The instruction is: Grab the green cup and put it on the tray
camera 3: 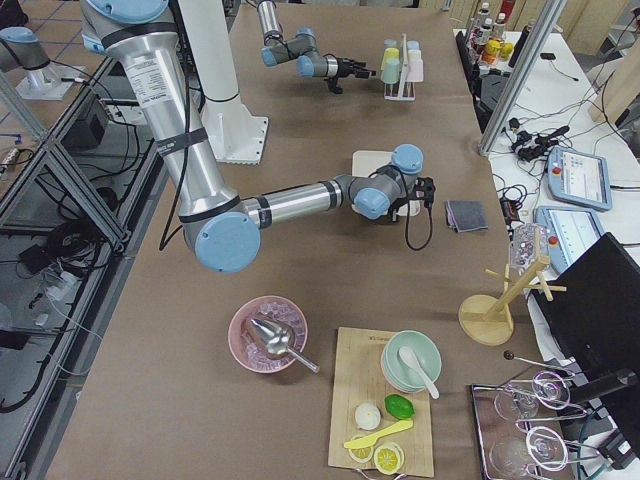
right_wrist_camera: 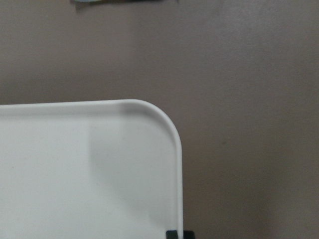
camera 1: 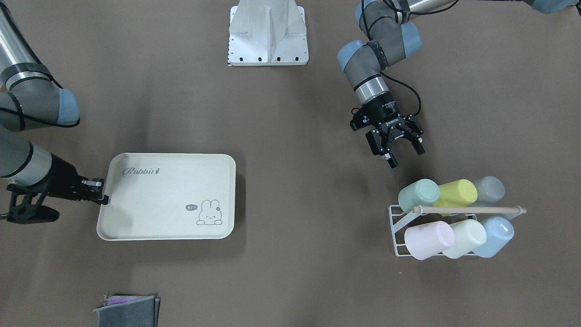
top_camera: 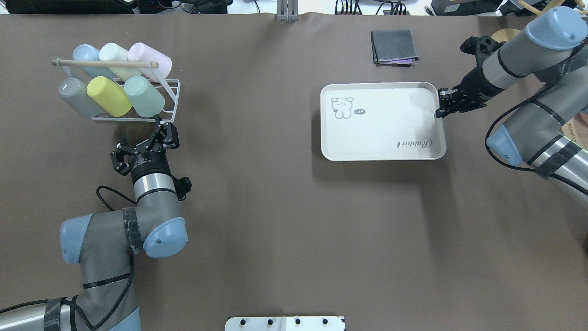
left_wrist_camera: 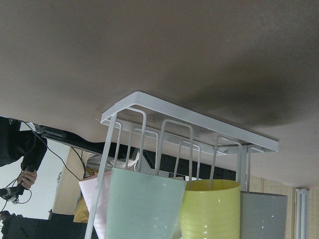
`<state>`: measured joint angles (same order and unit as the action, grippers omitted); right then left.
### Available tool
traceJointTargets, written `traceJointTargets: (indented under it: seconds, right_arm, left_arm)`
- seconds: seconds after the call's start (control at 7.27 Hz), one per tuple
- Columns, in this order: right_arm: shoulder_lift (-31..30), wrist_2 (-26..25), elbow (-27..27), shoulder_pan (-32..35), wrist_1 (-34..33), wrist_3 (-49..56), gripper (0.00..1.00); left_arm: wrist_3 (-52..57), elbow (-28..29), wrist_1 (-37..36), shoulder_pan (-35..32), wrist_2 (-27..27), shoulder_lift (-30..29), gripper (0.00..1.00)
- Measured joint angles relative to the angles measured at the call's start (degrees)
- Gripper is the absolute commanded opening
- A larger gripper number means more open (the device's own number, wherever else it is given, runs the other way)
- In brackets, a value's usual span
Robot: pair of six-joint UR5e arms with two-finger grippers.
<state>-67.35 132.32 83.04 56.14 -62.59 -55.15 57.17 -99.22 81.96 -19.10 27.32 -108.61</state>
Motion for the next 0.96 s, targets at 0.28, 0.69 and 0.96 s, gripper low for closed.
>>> traceJointTargets:
  seconds: [0.28,0.69,0.96]
  right_arm:
    - [6.16,-4.6,4.19,-6.06,-8.05,-7.59,0.0]
    - [12.95,-12.69,5.98,-14.45,-13.69,-13.91,0.0]
    - [13.35,-14.63,5.98,-16.47,-13.78,-10.32,0.0]
  left_arm:
    - [0.11,2.2,-0.03,-0.26,-2.01,-0.52,0.98]
    - [0.43,5.01,-0.04,-1.7,-2.4,-2.7,0.98]
    - [1.98,7.66,0.19,-3.65,-2.86,-5.3,0.98]
